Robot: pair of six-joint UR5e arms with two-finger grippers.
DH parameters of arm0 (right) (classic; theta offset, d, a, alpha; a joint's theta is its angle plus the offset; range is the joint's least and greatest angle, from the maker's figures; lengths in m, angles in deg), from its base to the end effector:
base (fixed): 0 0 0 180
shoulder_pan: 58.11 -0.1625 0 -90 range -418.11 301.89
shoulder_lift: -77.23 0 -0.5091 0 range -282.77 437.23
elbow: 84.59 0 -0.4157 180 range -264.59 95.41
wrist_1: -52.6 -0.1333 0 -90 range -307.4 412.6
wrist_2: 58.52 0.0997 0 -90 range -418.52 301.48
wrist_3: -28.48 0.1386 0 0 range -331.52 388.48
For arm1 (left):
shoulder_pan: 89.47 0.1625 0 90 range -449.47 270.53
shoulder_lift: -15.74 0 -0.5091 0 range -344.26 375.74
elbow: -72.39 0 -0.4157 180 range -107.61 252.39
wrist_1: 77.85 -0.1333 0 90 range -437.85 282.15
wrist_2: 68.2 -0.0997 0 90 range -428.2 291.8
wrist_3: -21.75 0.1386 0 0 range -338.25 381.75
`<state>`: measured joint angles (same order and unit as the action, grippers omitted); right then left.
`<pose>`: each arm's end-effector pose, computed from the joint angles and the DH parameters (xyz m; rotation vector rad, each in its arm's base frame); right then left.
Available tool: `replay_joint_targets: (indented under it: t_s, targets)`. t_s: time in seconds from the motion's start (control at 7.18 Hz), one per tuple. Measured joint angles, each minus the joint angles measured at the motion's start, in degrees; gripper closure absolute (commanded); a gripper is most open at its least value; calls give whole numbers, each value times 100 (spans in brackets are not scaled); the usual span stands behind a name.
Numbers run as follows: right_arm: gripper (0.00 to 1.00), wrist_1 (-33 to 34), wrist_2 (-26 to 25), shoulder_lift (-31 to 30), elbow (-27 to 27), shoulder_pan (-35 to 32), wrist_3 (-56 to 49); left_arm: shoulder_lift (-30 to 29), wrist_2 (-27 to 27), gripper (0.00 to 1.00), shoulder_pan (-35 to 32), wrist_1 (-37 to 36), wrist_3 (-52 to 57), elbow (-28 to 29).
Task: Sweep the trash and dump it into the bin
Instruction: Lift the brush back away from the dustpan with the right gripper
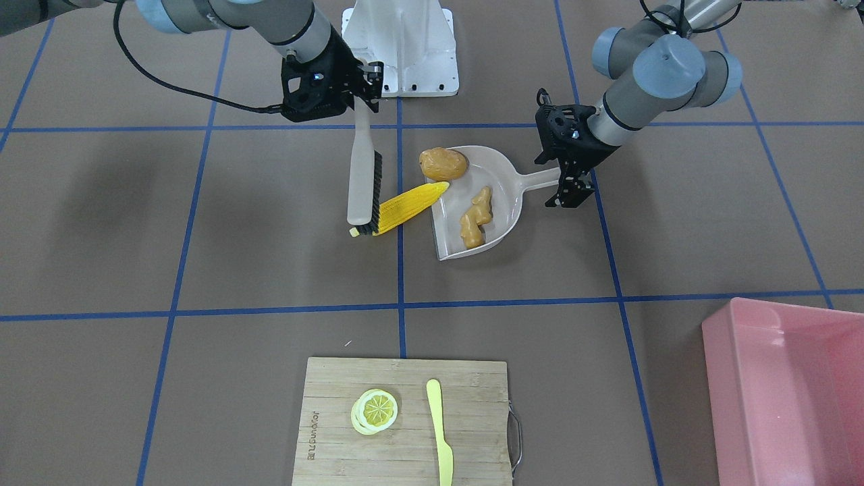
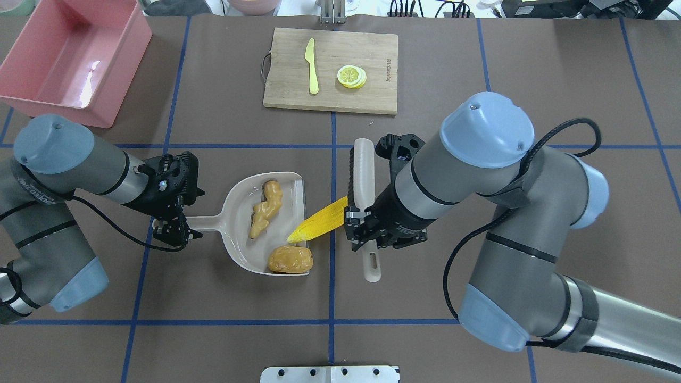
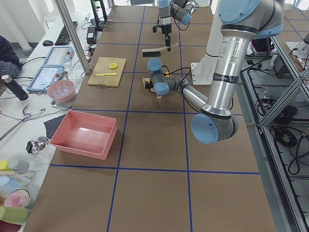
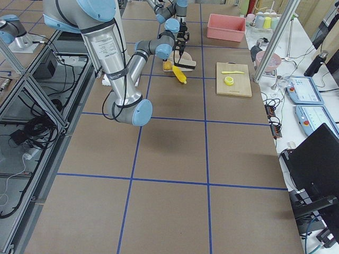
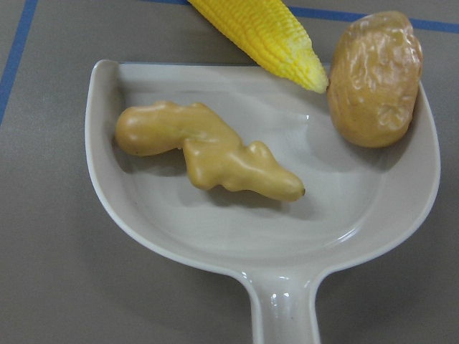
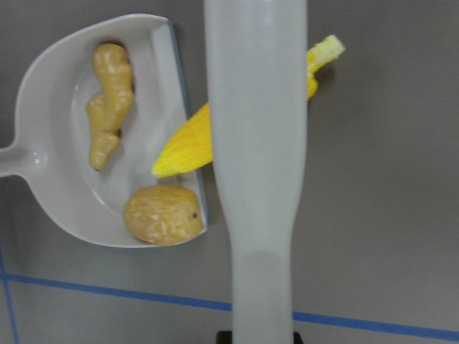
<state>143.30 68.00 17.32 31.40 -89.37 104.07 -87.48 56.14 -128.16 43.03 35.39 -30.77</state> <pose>-0.5169 -0.3732 0.2393 -0.1777 -1.0823 -0.0438 0.4643 -0.4425 0.4514 0.8002 0.8995 1.3037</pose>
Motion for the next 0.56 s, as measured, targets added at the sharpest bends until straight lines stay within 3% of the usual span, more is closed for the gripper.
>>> replay_joint_targets:
  t_s: [0.28, 0.56]
  targets:
    - [100, 1183, -143, -236, 368, -122, -1357, 147, 166, 10, -18, 0, -158, -77]
    - [100, 1487, -432, -275, 4, -73, -2043, 249, 214, 10, -24, -5, -178, -119]
